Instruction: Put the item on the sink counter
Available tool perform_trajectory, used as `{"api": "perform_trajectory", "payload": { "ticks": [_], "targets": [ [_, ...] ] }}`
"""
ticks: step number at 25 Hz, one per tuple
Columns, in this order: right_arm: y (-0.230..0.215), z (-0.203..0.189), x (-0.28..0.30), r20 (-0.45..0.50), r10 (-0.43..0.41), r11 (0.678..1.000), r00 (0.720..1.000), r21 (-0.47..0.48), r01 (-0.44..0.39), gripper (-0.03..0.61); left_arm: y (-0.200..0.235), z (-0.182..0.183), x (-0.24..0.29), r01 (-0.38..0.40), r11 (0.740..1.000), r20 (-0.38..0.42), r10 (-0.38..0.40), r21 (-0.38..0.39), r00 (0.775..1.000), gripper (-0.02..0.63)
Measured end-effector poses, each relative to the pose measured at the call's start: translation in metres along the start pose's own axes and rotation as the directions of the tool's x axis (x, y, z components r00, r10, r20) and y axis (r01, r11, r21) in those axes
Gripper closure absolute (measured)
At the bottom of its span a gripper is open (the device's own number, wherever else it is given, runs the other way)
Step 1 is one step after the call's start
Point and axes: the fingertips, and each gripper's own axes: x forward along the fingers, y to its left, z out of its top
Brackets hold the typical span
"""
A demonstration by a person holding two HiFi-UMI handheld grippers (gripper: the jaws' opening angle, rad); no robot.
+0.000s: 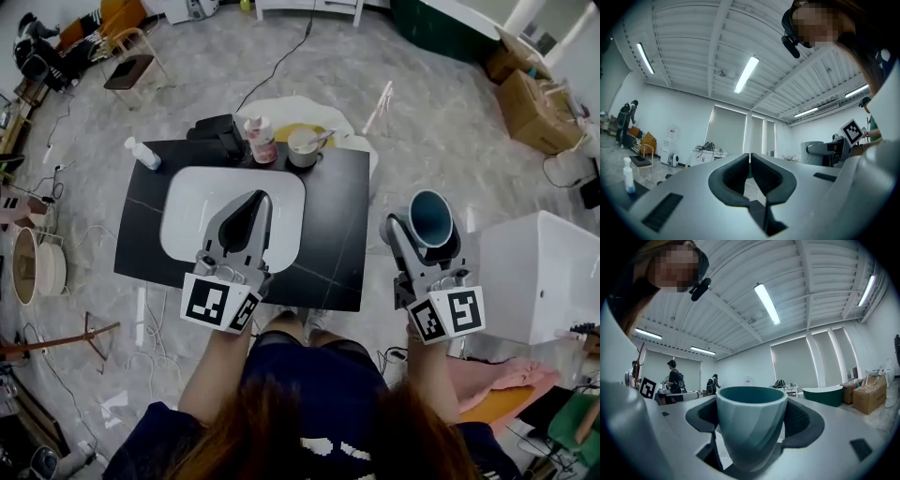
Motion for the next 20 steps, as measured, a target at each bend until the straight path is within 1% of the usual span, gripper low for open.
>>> {"api": "perform_trajectory", "payload": {
  "ticks": [4, 8, 10, 15, 20],
  "targets": [
    [-0.013, -0.033, 0.027, -0.055, -0.009, 1.000, 0.998, 0.001, 0.009, 0.176, 0.010, -0.012, 0.030, 0.031, 0.999, -0.011, -0.031, -0.018, 0.999, 0.586],
    [-0.014, -0.077, 0.051, -0.110, -0.044, 0.998, 0.993, -0.040, 0.040, 0.175, 0.025, -0.028, 0.048, 0.076, 0.996, -0.032, -0.077, -0.037, 0.997, 0.586],
    [-0.012, -0.104, 0.064, -0.145, -0.043, 0.997, 0.988, -0.064, 0.034, 0.175, 0.033, -0.035, 0.056, 0.089, 0.995, -0.042, -0.090, -0.040, 0.995, 0.586],
    [-0.010, -0.173, 0.093, -0.238, -0.041, 0.997, 0.970, -0.079, 0.023, 0.173, 0.055, -0.053, 0.069, 0.101, 0.994, -0.068, -0.104, -0.049, 0.992, 0.586],
    [-0.013, -0.227, 0.110, -0.310, -0.055, 0.998, 0.949, -0.059, 0.039, 0.173, 0.067, -0.073, 0.070, 0.103, 0.993, -0.107, -0.109, -0.055, 0.988, 0.586]
  ]
}}
